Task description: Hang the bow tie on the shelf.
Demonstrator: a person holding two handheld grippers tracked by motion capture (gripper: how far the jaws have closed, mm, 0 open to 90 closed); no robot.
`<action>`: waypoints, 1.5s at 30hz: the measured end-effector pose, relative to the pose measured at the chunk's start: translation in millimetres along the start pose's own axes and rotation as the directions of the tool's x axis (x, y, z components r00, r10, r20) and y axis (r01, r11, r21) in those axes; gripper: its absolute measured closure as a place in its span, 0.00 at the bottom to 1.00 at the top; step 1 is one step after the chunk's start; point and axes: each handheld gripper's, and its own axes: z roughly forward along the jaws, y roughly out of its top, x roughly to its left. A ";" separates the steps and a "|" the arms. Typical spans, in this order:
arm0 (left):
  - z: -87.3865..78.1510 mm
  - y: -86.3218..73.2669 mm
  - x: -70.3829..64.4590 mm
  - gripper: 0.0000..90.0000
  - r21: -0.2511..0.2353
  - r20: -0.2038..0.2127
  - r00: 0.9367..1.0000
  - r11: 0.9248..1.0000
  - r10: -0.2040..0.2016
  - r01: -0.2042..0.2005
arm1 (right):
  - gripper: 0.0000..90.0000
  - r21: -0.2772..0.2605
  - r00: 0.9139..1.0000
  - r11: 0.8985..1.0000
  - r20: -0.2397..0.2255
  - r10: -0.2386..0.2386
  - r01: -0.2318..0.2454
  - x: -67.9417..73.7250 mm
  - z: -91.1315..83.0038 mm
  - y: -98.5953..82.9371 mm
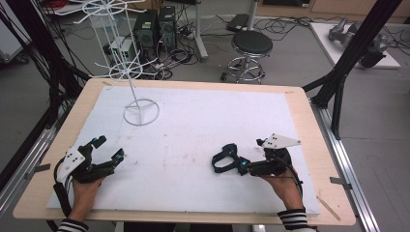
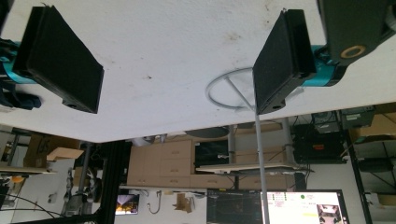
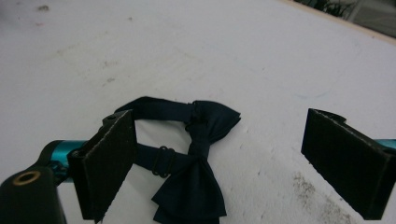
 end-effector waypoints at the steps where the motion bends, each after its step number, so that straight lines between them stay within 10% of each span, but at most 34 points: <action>1: 0.0 0.0 0.0 0.19 0.000 0.000 1.000 1.000 0.000 0.000 | 0.11 0.030 1.000 1.000 -0.002 -0.004 0.004 -1.4 2.0 0.4; 13: 0.2 -0.1 0.0 0.19 -0.001 0.001 1.000 1.000 0.000 0.000 | 0.19 0.253 0.995 0.967 -0.096 0.037 -0.011 -5.5 17.7 -3.0; 45: 0.2 0.1 0.1 0.19 0.005 0.003 1.000 1.000 0.002 -0.002 | 0.55 0.412 0.988 0.911 -0.131 0.088 -0.027 -13.5 32.6 -7.9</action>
